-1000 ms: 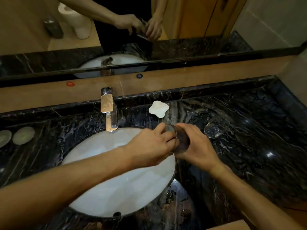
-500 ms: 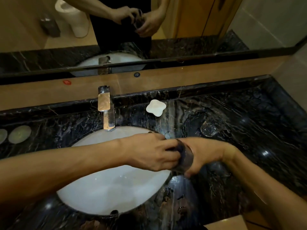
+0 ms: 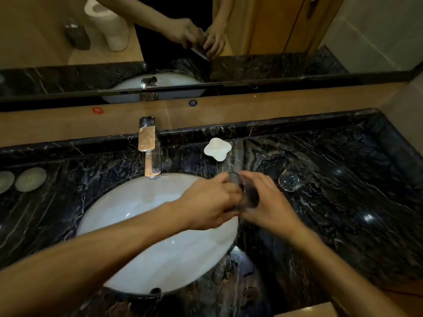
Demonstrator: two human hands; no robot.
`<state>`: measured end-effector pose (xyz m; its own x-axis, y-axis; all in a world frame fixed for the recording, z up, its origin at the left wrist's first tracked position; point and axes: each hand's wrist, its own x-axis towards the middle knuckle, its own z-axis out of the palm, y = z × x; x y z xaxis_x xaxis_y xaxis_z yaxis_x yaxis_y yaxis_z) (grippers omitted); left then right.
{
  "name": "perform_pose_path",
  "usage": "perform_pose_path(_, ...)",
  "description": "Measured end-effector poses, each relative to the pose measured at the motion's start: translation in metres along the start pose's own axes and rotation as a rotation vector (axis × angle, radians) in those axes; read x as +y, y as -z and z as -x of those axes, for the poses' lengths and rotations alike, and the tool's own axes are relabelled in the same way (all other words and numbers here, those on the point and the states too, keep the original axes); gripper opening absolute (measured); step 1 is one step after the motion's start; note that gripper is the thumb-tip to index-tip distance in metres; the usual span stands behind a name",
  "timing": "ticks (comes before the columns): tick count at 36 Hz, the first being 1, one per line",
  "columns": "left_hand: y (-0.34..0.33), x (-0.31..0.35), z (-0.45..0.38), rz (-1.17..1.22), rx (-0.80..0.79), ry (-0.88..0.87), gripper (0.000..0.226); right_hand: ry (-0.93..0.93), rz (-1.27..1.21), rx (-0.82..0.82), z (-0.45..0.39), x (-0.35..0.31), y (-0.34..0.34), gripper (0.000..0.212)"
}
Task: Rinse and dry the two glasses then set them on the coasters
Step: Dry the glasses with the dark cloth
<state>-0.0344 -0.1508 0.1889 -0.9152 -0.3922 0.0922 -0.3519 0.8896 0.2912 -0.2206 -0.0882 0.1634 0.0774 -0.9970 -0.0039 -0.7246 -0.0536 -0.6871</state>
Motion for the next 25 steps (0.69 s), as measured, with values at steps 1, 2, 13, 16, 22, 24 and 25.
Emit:
perform_pose_path(1,0.002,-0.003,0.003,-0.126,-0.013,-0.129,0.021,-0.045,-0.099,-0.17,-0.003,-0.003,0.012,0.08)
perform_pose_path(2,0.004,-0.005,0.005,-0.224,-0.028,-0.252,0.022,-0.08,-0.202,-0.34,-0.007,-0.005,0.024,0.085)
perform_pose_path(13,-0.005,-0.002,-0.01,-0.016,0.094,0.046,0.026,0.145,0.228,0.2,-0.005,0.001,0.003,0.069)
perform_pose_path(16,-0.001,0.015,-0.021,0.624,0.112,0.412,0.01,0.242,0.371,0.437,-0.004,0.009,-0.011,0.057)
perform_pose_path(22,0.011,0.007,-0.012,0.469,-0.011,0.316,0.013,0.056,0.142,0.096,-0.003,-0.004,0.001,0.07)
perform_pose_path(24,0.017,0.005,-0.008,0.055,-0.104,0.0,0.016,-0.064,-0.177,-0.259,-0.009,-0.013,0.023,0.082)
perform_pose_path(25,0.021,0.005,-0.007,-0.034,-0.117,-0.129,0.016,-0.071,-0.297,-0.444,-0.013,-0.014,0.034,0.087)
